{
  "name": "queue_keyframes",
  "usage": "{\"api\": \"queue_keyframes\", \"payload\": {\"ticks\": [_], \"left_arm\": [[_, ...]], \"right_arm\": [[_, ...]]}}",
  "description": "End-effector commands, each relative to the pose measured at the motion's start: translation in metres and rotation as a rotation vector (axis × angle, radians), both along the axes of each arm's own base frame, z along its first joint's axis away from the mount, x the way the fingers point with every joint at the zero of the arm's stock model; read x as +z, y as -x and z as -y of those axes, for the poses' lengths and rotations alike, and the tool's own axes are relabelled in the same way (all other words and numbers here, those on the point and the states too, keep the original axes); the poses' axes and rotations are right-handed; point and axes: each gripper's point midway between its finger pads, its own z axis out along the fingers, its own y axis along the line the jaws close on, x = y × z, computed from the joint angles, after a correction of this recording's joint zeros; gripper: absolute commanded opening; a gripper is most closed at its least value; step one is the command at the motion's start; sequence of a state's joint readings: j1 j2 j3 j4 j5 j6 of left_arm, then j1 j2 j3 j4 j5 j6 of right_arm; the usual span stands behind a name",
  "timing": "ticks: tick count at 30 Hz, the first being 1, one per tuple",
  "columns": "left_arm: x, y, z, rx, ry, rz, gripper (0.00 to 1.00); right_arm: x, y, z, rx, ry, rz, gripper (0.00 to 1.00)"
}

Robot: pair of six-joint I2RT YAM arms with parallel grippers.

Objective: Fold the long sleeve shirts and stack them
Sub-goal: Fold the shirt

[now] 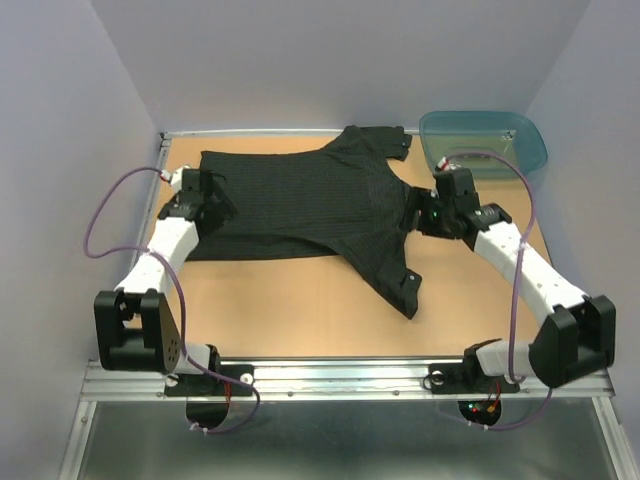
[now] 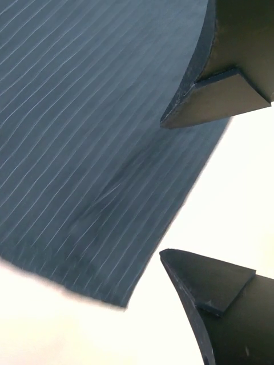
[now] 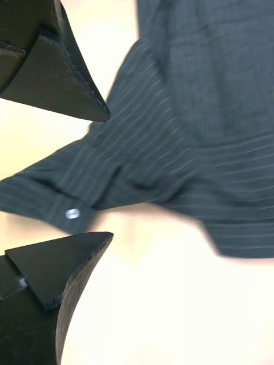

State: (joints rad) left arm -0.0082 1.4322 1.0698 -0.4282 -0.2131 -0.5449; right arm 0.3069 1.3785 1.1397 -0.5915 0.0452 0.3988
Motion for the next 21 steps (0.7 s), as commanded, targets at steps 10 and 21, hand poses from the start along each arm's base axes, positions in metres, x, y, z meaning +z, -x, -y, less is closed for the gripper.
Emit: {"api": "queue_keyframes", "payload": {"ticks": [10, 21], "left_arm": [[0.031, 0.036, 0.078, -0.410, -0.018, 0.267, 0.99], [0.034, 0.046, 0.083, -0.506, -0.048, 0.359, 0.99]], "right_arm": [[-0.077, 0.104, 0.009, -0.202, -0.235, -0.140, 0.85], [-0.097, 0.106, -0.012, -0.265, -0.463, -0.107, 0.83]]}}
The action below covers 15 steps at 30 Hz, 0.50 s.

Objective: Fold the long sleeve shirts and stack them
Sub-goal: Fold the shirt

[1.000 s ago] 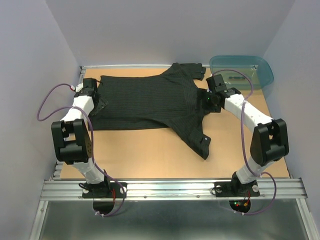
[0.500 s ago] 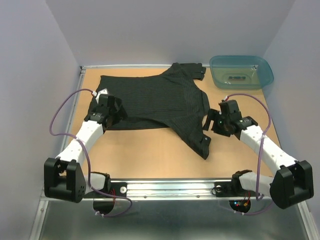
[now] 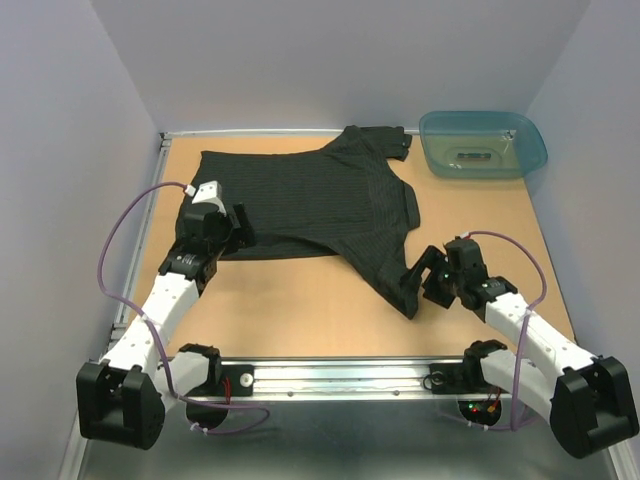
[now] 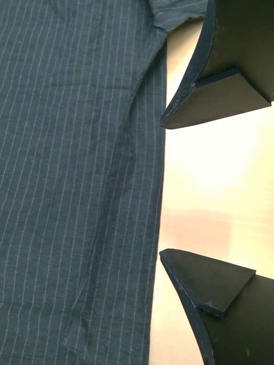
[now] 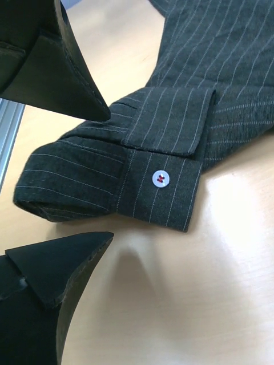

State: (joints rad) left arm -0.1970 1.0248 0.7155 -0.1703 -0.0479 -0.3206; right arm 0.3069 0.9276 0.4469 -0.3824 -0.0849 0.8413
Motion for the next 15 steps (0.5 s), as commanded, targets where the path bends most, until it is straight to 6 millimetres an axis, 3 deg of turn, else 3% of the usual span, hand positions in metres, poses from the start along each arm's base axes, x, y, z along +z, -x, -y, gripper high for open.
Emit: {"api": "queue_keyframes", "payload": {"ticks": [1, 11, 15], "left_arm": [[0.012, -0.001, 0.001, -0.039, -0.024, 0.089, 0.99], [0.012, -0.007, -0.003, -0.019, -0.045, 0.087, 0.99], [0.010, -0.009, -0.002, -0.019, -0.046, 0.080, 0.99]], "right_arm": [[0.003, -0.016, -0.012, -0.039, -0.098, 0.047, 0.82], [-0.021, -0.018, -0.007, -0.106, -0.089, 0.000, 0.72], [-0.027, -0.017, -0.006, -0.109, -0.077, -0.013, 0.60]]}}
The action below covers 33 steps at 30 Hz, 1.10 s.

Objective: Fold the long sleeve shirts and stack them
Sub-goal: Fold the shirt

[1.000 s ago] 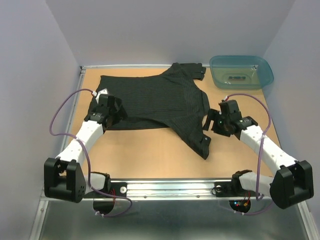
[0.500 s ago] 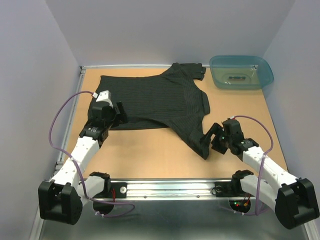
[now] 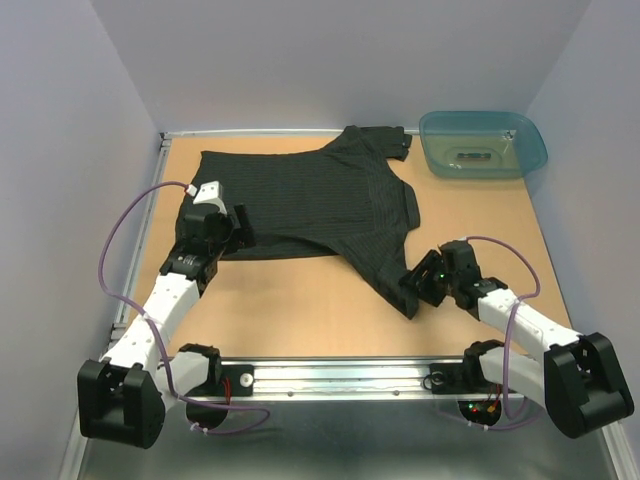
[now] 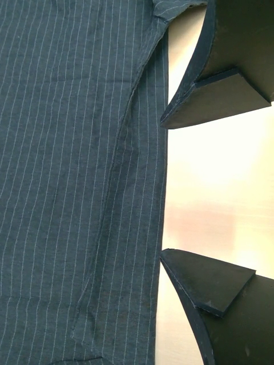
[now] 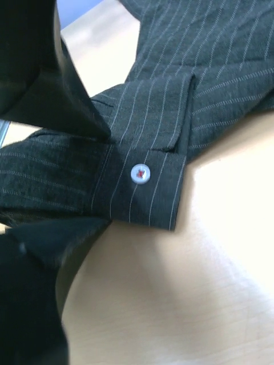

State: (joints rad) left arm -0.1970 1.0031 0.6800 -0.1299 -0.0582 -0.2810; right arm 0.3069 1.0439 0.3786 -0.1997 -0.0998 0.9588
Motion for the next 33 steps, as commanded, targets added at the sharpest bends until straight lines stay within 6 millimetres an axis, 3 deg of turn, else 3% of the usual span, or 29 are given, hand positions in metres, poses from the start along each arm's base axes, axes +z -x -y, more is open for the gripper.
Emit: {"api": "queue_keyframes", "payload": {"ticks": [1, 2, 3, 7, 8, 10, 11, 13, 15, 18, 19, 23, 33], "left_arm": [[0.010, -0.009, 0.002, -0.010, -0.014, 0.043, 0.99], [0.011, -0.009, 0.002, -0.010, -0.013, 0.046, 0.99], [0.011, -0.009, 0.002, -0.010, -0.013, 0.045, 0.99], [0.012, -0.009, 0.002, -0.010, -0.014, 0.049, 0.99], [0.011, -0.010, 0.001, -0.007, -0.015, 0.047, 0.99], [0.009, -0.009, 0.002, -0.012, -0.015, 0.040, 0.99], [0.010, -0.010, 0.003, -0.014, -0.013, 0.041, 0.99], [0.010, -0.010, 0.004, -0.018, -0.010, 0.041, 0.99], [0.008, -0.010, 0.004, -0.018, -0.011, 0.037, 0.99], [0.008, -0.010, 0.003, -0.018, -0.011, 0.037, 0.99], [0.010, -0.010, 0.003, -0.019, -0.012, 0.041, 0.99], [0.009, -0.010, 0.003, -0.016, -0.010, 0.040, 0.99], [0.007, -0.008, 0.001, -0.010, -0.015, 0.037, 0.99]], "right_arm": [[-0.003, -0.007, 0.004, -0.033, 0.005, 0.024, 0.57], [-0.001, -0.008, 0.003, -0.028, 0.003, 0.032, 0.53], [0.002, -0.010, 0.003, -0.024, 0.006, 0.045, 0.44], [0.036, -0.026, -0.004, 0.038, 0.007, 0.156, 0.19], [0.055, -0.034, -0.006, 0.065, 0.014, 0.212, 0.14], [0.073, -0.043, -0.010, 0.099, 0.027, 0.253, 0.06], [0.095, -0.056, -0.014, 0.131, 0.036, 0.304, 0.02], [0.112, -0.066, -0.018, 0.162, 0.052, 0.334, 0.01], [0.152, -0.087, -0.026, 0.194, 0.053, 0.423, 0.01], [0.181, -0.111, -0.037, 0.235, 0.057, 0.477, 0.01], [0.204, -0.130, -0.045, 0.245, 0.049, 0.519, 0.01], [0.248, -0.179, -0.065, 0.277, 0.068, 0.612, 0.01], [0.294, -0.301, -0.084, 0.207, 0.187, 0.801, 0.00]]}}
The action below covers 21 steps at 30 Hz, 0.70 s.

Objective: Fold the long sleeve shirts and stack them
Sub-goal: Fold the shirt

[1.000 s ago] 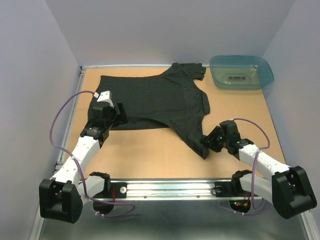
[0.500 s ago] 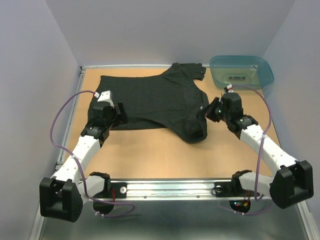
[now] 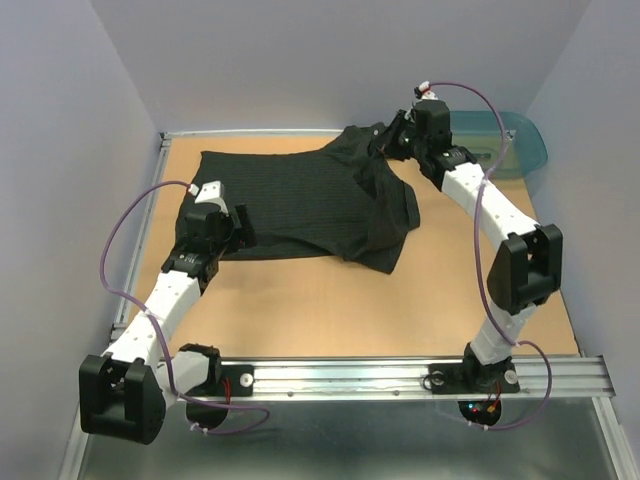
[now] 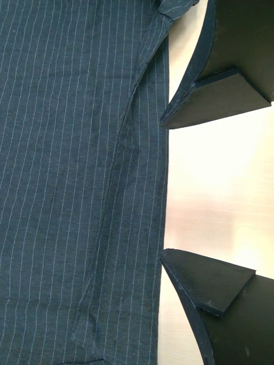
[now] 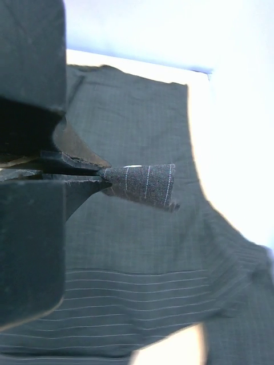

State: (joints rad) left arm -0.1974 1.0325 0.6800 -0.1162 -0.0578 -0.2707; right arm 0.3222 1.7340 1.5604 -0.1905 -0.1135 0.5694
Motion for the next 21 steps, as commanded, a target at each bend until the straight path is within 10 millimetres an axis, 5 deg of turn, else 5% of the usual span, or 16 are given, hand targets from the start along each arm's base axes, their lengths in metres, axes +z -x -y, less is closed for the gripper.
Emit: {"api": "queue_keyframes", "payload": {"ticks": [1, 8, 21], "left_arm": [[0.014, -0.005, 0.001, -0.002, -0.006, 0.052, 0.99], [0.007, -0.005, 0.003, -0.010, -0.003, 0.030, 0.99], [0.002, -0.005, 0.003, -0.013, -0.003, 0.012, 0.99]], "right_arm": [[0.065, -0.048, -0.004, -0.044, 0.021, 0.229, 0.01], [0.116, -0.097, -0.023, -0.008, 0.035, 0.417, 0.01], [0.179, -0.114, -0.075, 0.105, 0.095, 0.815, 0.01]]}}
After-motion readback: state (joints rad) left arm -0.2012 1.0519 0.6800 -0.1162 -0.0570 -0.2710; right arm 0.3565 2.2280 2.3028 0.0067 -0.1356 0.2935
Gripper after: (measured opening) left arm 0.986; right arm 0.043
